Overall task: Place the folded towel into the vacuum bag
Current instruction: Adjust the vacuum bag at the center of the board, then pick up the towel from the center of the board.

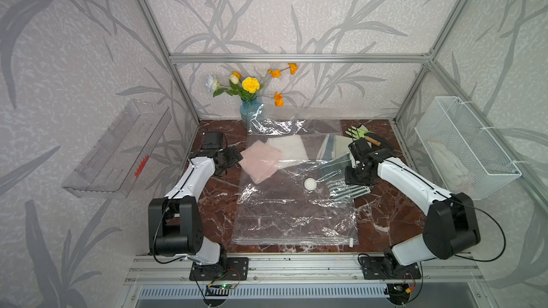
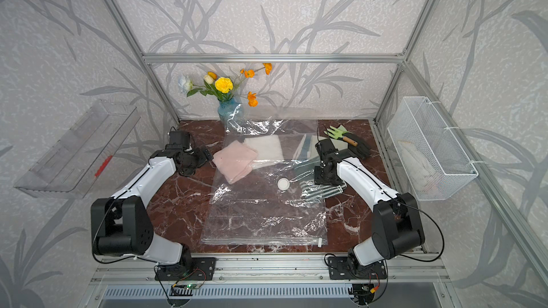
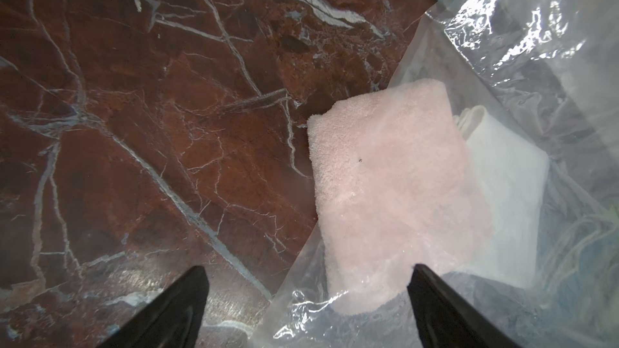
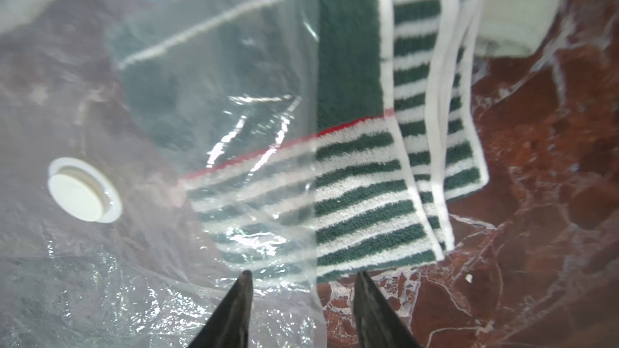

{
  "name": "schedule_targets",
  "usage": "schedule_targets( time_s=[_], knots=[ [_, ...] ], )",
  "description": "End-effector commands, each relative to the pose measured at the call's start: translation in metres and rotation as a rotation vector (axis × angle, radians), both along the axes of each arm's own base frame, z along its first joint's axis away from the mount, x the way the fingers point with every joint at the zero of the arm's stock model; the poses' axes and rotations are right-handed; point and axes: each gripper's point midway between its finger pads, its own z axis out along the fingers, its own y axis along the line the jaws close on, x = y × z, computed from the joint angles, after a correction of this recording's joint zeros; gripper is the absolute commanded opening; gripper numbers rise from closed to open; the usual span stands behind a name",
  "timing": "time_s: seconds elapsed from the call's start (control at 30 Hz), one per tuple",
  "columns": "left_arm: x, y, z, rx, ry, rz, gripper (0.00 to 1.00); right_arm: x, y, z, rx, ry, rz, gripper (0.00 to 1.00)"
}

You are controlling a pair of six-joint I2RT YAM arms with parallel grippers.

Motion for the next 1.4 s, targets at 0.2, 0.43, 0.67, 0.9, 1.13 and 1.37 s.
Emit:
schedule_targets(
  time_s=[0.2, 0.43, 0.67, 0.9, 1.13, 1.37],
  knots=[
    [0.043, -0.016, -0.040, -0.045, 0.018, 0.021, 0.94, 0.026, 0.167, 0.010, 0.187, -0.084, 0.246, 0.50],
    [0.063, -0.014, -0.067, -0.107, -0.011, 0.079, 0.93, 0.060, 0.213, -0.014, 0.232, -0.074, 0.277, 0.48],
    [0.083, -0.015, -0.075, -0.181, -0.037, 0.125, 0.75, 0.069, 0.187, -0.061, 0.176, 0.010, 0.197, 0.46],
    [0.084, -0.018, -0.095, -0.228, -0.016, 0.168, 0.58, 0.067, 0.159, -0.081, 0.156, 0.045, 0.131, 0.44],
    [0.094, -0.011, -0.094, -0.274, -0.079, 0.194, 0.08, 0.066, 0.154, -0.090, 0.133, 0.060, 0.123, 0.44],
    [0.078, 0.041, -0.008, -0.121, -0.191, 0.231, 0.00, 0.064, 0.143, -0.096, 0.123, 0.072, 0.103, 0.43]
  ],
)
